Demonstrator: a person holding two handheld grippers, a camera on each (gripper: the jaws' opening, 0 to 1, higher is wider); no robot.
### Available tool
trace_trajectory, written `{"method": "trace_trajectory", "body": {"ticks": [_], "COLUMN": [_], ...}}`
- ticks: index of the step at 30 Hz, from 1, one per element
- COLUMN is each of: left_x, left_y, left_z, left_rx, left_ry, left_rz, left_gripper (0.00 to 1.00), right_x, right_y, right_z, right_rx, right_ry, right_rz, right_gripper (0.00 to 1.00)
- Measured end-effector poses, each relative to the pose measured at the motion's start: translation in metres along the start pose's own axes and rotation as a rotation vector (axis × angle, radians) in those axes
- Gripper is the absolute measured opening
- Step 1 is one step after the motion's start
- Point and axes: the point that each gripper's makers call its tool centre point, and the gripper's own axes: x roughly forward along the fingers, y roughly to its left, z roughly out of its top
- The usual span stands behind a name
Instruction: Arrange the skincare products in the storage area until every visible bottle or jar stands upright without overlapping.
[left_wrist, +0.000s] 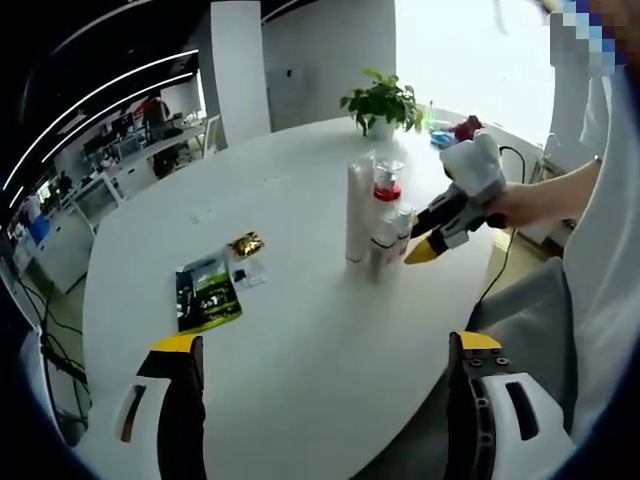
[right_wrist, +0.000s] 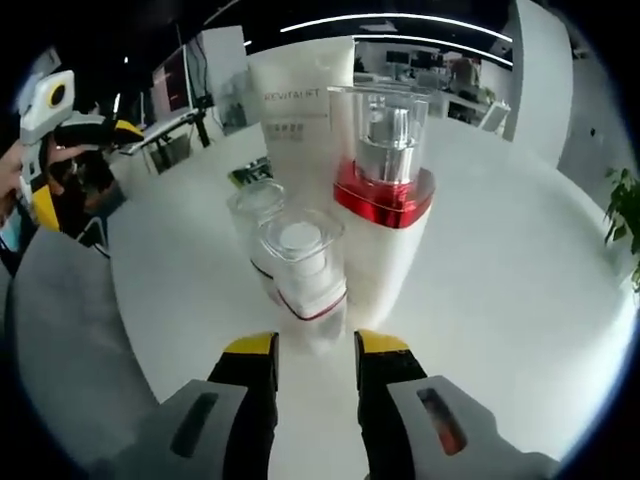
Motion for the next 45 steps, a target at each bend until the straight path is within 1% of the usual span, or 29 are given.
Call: {"method": "trace_trajectory", "body": {"ticks": [5,6,9,12,16,19,22,26,27,30,32,40,43,45], "left_x": [-0.006,-0.008,-0.011,-0.014,-0.019,-0.025,-0.030,-0.038,-0.041,-0.047,-0.052,-0.070,-0.075,-0.078], "left_y": [0.004,0.007,0.005,0.003,0.003,0.006,0.008,0.010,0.012,0.014,0.016,0.035,0.035,0.034], "left_z": [-0.001,-0.002,0.002,0.004,0.003,0.000,-0.008,-0.017,-0.022,-0.029,-0.032,-0.045,-0.048,-0.051], "left_rx": [-0.035,-0.046,-0.079,-0.101,-0.148,-0.175,-0.187,-0.210,-0.219,-0.226,-0.225,-0.250,-0.251,-0.257], "left_ry": [-0.003,-0.010,-0.029,-0.036,-0.046,-0.062,-0.051,-0.049,-0.047,-0.041,-0.039,-0.045,-0.056,-0.059], "left_rz": [0.014,0.015,0.018,0.018,0.006,-0.008,-0.007,-0.007,-0.006,-0.009,-0.012,-0.021,-0.026,-0.033], "left_gripper": [0.97,0.97,0.97,0.98,0.97,0.96,0.97,0.95,0.95,0.96,0.97,0.97,0.99,0.99], "right_x": [-0.007,-0.009,-0.011,-0.018,-0.031,-0.041,-0.046,-0.053,-0.054,-0.060,-0.064,-0.078,-0.086,-0.089], "right_y": [0.005,0.007,0.010,0.012,0.016,0.020,0.026,0.036,0.040,0.046,0.051,0.067,0.074,0.075], "right_z": [0.000,0.001,0.001,0.002,0.009,0.014,0.016,0.021,0.022,0.024,0.027,0.035,0.039,0.038], "right_rx": [0.023,0.028,0.038,0.059,0.100,0.111,0.134,0.136,0.131,0.125,0.130,0.146,0.147,0.149], "right_ry": [-0.001,-0.005,-0.007,-0.008,-0.035,-0.043,-0.052,-0.054,-0.052,-0.049,-0.051,-0.056,-0.064,-0.065], "right_rz": [0.005,0.005,0.004,-0.005,-0.024,-0.044,-0.056,-0.054,-0.053,-0.058,-0.063,-0.073,-0.077,-0.084], "right_gripper": [0.38,0.39,0.43,0.48,0.53,0.57,0.60,0.64,0.65,0.67,0.70,0.78,0.82,0.84]}}
